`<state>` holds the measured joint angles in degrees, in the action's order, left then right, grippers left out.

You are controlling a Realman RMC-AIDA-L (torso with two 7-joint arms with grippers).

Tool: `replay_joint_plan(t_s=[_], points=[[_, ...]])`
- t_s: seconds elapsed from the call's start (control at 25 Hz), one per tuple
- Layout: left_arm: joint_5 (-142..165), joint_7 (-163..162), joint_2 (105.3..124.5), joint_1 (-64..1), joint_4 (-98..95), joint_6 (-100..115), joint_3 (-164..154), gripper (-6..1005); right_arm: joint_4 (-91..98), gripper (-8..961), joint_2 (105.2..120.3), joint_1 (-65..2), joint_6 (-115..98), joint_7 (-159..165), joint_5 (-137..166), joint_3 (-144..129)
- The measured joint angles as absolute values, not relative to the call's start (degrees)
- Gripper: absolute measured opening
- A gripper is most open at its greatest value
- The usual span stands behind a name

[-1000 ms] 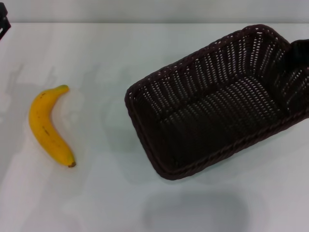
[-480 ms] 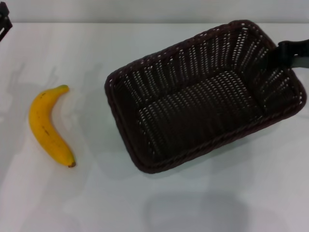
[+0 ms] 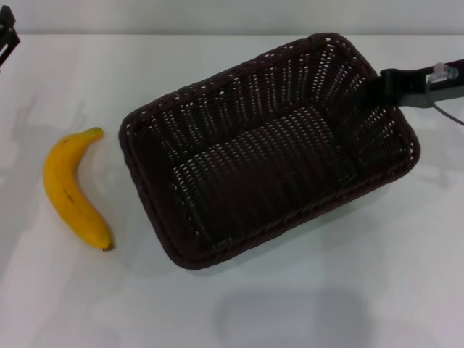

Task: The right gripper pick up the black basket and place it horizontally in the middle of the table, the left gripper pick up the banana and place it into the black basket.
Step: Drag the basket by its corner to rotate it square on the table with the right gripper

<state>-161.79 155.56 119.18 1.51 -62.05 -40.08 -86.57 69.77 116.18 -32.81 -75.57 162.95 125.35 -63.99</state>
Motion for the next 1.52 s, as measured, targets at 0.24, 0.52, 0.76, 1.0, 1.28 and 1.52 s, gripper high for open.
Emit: replay_joint_plan(t_s=[0.24,0.52,0.76,1.0,1.28,1.52], points=[[-161.8,155.6,119.18,1.6,-62.0,-40.3,-86.6,879,70.3,162,116.19,-30.3,-70.6,163.0,122.8,-68.0],[-161.7,155.6,119.18,1.6,-62.1,-40.3,-86.6,879,70.2,163,116.19,-27.9,-66.5,163.0,122.8,-68.9],[-161.8,155.6,119.18,1.4,-62.1,-40.3,-86.6,879,70.4,164,116.17,-26.6,-64.0,162.9,123.2,-69.3],[-161.8,155.6,119.18,1.3,-62.1,-40.3,-86.6,879,72.0,165,116.21,-24.9,-61.4,162.9,122.9,-71.2],[-161.8,155.6,119.18,1.2,-62.0,-40.3,-86.7,879,72.9,165,116.03,-24.9,-62.1,162.8,122.7,-72.3],[-161.8,155.6,119.18,1.1,-62.0,-40.3,-86.7,879,74.8,166,115.6,-24.9,-62.2,162.7,122.6,-73.4]])
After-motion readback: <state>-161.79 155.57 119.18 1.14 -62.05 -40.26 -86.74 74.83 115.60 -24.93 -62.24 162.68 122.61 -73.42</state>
